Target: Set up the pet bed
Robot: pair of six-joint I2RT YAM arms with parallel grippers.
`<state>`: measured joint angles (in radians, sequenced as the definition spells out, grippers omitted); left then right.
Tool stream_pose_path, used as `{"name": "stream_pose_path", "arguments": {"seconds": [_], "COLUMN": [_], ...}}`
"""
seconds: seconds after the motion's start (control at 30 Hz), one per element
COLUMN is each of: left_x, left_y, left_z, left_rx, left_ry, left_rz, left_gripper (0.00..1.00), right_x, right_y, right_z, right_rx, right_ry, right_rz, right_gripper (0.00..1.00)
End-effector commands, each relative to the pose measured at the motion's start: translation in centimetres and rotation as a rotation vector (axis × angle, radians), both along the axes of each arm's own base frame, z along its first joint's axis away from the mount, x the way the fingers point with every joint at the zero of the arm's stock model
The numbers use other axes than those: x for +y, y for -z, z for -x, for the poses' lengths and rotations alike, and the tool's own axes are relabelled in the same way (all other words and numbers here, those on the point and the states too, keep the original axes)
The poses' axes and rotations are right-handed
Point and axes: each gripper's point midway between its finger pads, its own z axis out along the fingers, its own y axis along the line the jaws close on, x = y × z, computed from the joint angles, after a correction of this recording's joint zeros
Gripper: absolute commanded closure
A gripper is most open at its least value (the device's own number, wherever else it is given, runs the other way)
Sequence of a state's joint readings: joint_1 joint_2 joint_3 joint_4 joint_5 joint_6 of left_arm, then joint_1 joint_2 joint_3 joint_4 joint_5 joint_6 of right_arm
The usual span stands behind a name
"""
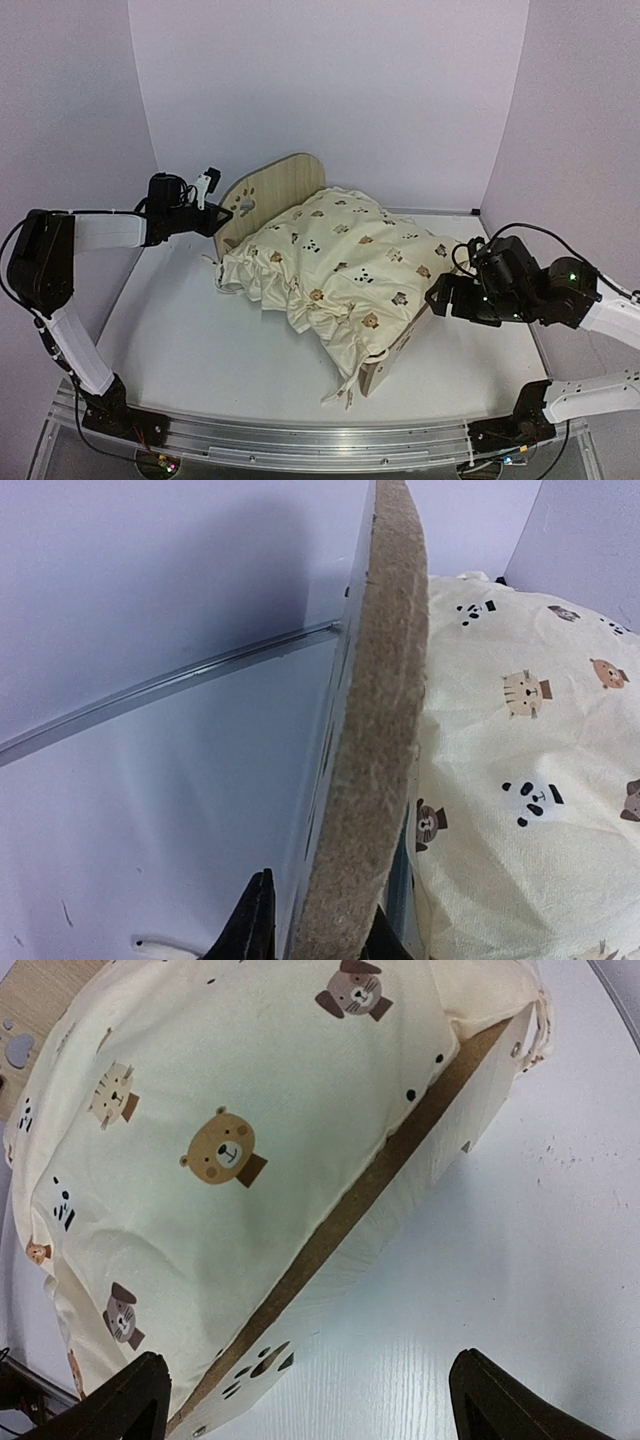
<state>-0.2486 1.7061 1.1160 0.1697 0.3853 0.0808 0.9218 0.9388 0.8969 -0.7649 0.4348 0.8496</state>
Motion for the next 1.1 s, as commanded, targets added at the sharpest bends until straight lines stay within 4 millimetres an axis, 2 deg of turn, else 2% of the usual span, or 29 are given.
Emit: {"name": "stream_pose_path", "arguments": {"seconds": [0.0, 0.13, 0.43, 0.57, 0.67, 0.77, 0.9, 1.07], "left_x": [3.8, 5.5, 7.3, 7.7, 7.8, 7.2, 4.9, 3.5], "left_y": [-3.6, -3.4, -4.1, -3.5, -2.5, -1.6, -0.7, -0.1], "left_z": [0.8, 3.0, 7.6, 9.1, 9.8, 10.4, 11.7, 13.1], "left_rx": [-0.017, 0.027, 0.070, 0.112, 0.168, 0.201, 0.224, 0.282], "left_ry": [-0.230, -0.317, -0.407, -0.452, -0.506, -0.535, -0.532, -0.556], "left_rz": [0.083, 0.096, 0.155, 0.192, 0.185, 0.177, 0.184, 0.235], "left_gripper": [0.91, 0.91, 0.91, 0.92, 0.96, 0.97, 0.96, 0.98], "right_x": [-1.2, -0.7, 0.6, 0.9, 1.0, 0.8, -0.5, -1.1], "right_y": [0.5, 1.8, 3.0, 3.4, 3.2, 2.4, 0.9, 0.0], "right_z": [-0.3, 0.0, -0.3, -0.8, -1.3, -1.8, -2.4, -2.1], "right_rx": [-0.027, 0.015, 0.071, 0.072, 0.053, 0.012, -0.066, -0.112], "right_ry": [0.034, 0.016, -0.017, -0.021, -0.033, -0.047, -0.031, -0.077], "right_rz": [0.055, 0.071, 0.112, 0.145, 0.181, 0.217, 0.265, 0.290], "right_gripper": [0.02, 0.02, 0.02, 0.02, 0.02, 0.02, 0.02, 0.02]}}
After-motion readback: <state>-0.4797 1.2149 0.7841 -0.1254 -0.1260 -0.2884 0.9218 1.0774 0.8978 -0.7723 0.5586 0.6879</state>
